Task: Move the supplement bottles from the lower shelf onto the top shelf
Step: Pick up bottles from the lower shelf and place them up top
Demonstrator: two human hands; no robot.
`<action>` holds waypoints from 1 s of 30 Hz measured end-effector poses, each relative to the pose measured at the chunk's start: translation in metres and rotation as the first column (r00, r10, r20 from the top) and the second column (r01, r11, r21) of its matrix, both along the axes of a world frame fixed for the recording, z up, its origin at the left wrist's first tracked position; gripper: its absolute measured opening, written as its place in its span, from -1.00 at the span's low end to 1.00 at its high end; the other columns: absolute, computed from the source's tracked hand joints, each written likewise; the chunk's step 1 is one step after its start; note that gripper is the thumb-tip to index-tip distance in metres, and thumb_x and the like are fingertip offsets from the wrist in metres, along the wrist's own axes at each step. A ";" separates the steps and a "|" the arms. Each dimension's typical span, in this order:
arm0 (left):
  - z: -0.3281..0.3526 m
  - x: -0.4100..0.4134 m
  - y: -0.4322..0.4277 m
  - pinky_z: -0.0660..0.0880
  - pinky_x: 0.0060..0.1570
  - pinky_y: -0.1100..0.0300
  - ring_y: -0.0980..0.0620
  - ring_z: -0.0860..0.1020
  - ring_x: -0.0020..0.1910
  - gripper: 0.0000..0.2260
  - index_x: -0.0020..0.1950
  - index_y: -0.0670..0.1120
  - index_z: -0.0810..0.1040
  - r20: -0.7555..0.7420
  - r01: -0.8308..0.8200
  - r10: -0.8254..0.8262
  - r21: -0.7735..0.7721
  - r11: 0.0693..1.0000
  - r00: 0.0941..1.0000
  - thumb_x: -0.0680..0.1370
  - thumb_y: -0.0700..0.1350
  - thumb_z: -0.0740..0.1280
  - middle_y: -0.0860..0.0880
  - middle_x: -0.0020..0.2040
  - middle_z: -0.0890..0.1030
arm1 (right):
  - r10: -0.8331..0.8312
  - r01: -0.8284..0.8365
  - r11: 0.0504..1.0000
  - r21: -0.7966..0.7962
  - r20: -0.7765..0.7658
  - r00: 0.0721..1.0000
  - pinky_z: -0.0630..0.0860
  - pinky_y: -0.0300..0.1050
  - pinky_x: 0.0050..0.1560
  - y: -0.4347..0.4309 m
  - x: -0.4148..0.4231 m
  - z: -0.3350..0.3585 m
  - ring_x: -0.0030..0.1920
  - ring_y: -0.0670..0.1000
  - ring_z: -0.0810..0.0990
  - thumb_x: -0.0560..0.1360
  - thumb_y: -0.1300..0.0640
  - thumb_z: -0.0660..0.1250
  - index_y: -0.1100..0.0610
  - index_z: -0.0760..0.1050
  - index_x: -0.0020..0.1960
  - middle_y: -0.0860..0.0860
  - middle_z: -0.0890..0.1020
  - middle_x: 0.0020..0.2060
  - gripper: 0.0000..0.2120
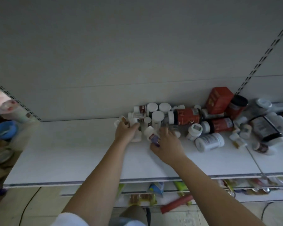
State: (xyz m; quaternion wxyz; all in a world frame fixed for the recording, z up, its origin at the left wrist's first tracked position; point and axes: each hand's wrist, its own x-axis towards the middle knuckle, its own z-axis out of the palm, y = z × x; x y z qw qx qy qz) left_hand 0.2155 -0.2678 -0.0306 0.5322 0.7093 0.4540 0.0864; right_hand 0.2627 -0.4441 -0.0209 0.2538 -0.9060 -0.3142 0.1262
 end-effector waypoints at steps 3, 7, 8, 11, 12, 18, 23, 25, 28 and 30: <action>0.032 -0.029 -0.015 0.63 -0.10 -0.03 -0.07 0.60 0.06 -0.61 0.34 0.05 0.38 0.241 -0.080 0.166 -0.334 0.939 0.956 0.55 -0.01 0.38 -0.03 0.16 0.56 | -0.099 0.201 0.948 0.247 -0.373 0.923 0.41 -0.12 -0.07 -0.018 -0.014 0.030 0.04 0.02 0.54 0.43 0.02 0.41 0.03 0.28 0.39 -0.02 0.56 0.10 -0.42; 0.086 -0.067 -0.051 0.58 -0.22 0.11 -0.01 0.58 -0.09 -0.86 0.19 0.06 0.54 0.390 0.061 0.170 -0.514 0.856 0.905 0.65 -0.04 0.26 0.03 -0.03 0.63 | 0.031 0.383 0.816 0.432 -0.695 0.718 0.51 -0.11 -0.11 -0.039 -0.037 0.073 -0.08 -0.02 0.60 0.52 0.08 0.33 -0.03 0.46 0.14 0.02 0.62 -0.03 -0.79; 0.098 -0.075 -0.062 0.59 -0.29 0.15 -0.02 0.58 -0.15 -0.88 0.10 0.02 0.58 0.414 0.084 0.179 -0.542 0.836 0.893 0.65 -0.04 0.26 0.00 -0.11 0.66 | 0.068 0.408 0.792 0.455 -0.730 0.680 0.51 -0.10 -0.14 -0.045 -0.044 0.083 -0.10 -0.01 0.59 0.51 0.08 0.33 -0.01 0.47 0.16 0.03 0.62 -0.04 -0.77; 0.132 -0.100 -0.094 0.51 -0.46 0.24 -0.07 0.57 -0.28 -0.78 0.06 -0.04 0.61 0.504 0.207 0.176 -0.615 0.761 0.846 0.64 0.03 0.22 -0.10 -0.09 0.63 | 0.147 0.490 0.710 0.505 -0.787 0.599 0.46 -0.10 -0.20 -0.064 -0.058 0.108 -0.17 -0.01 0.56 0.37 0.00 0.31 0.06 0.49 0.14 0.03 0.61 -0.14 -0.64; 0.138 -0.108 -0.102 0.50 -0.45 0.25 -0.07 0.57 -0.28 -0.74 0.08 -0.05 0.60 0.558 0.281 0.162 -0.622 0.731 0.814 0.58 0.11 0.30 -0.12 -0.07 0.63 | 0.185 0.541 0.663 0.518 -0.813 0.552 0.44 -0.10 -0.21 -0.071 -0.063 0.117 -0.19 -0.01 0.56 0.37 0.00 0.30 0.08 0.50 0.12 0.03 0.61 -0.16 -0.65; 0.186 -0.140 -0.153 0.55 -0.20 0.31 0.09 0.61 -0.14 -0.36 0.22 -0.05 0.56 0.745 0.510 -0.131 -0.307 0.803 0.655 0.18 -0.26 0.64 -0.02 -0.01 0.64 | 0.369 0.660 0.473 0.584 -0.811 0.453 0.37 -0.09 -0.23 -0.122 -0.084 0.173 -0.24 0.03 0.53 0.55 0.03 0.18 0.16 0.51 0.04 0.06 0.61 -0.26 -0.76; 0.234 -0.140 -0.205 0.41 -0.45 0.24 0.02 0.52 -0.38 -0.51 0.12 -0.04 0.54 0.684 0.374 -0.216 -0.090 0.923 0.696 0.26 0.12 0.46 -0.04 -0.17 0.60 | 0.355 0.569 0.408 0.714 -0.698 0.622 0.42 -0.16 -0.33 -0.169 -0.096 0.214 -0.34 -0.03 0.55 0.41 -0.01 0.26 0.10 0.49 -0.06 -0.02 0.59 -0.37 -0.79; 0.248 -0.135 -0.222 0.57 -0.28 0.14 -0.02 0.63 -0.20 -0.51 0.05 0.00 0.57 0.713 0.355 -0.205 -0.065 0.932 0.670 0.25 0.25 0.38 -0.03 -0.13 0.67 | 0.359 0.505 0.383 0.773 -0.628 0.690 0.47 -0.18 -0.36 -0.191 -0.097 0.229 -0.36 -0.06 0.56 0.41 -0.01 0.25 0.10 0.47 -0.03 -0.04 0.59 -0.38 -0.78; 0.268 -0.126 -0.250 0.57 -0.15 0.07 0.04 0.62 -0.22 -0.59 -0.04 -0.02 0.59 0.804 0.359 -0.141 -0.095 0.929 0.578 0.27 0.23 0.37 0.00 -0.21 0.65 | 0.332 0.450 0.356 0.819 -0.561 0.758 0.47 -0.20 -0.39 -0.223 -0.098 0.249 -0.39 -0.09 0.56 0.35 -0.03 0.24 0.09 0.47 -0.03 -0.05 0.58 -0.37 -0.73; 0.282 -0.122 -0.271 0.56 -0.33 0.15 0.02 0.59 -0.31 -0.56 0.00 -0.11 0.56 0.838 0.396 -0.104 -0.141 0.907 0.535 0.30 0.18 0.37 -0.03 -0.26 0.62 | 0.322 0.423 0.331 0.844 -0.522 0.790 0.48 -0.21 -0.40 -0.245 -0.097 0.261 -0.36 -0.09 0.56 0.35 -0.02 0.23 0.08 0.47 -0.02 -0.05 0.57 -0.34 -0.74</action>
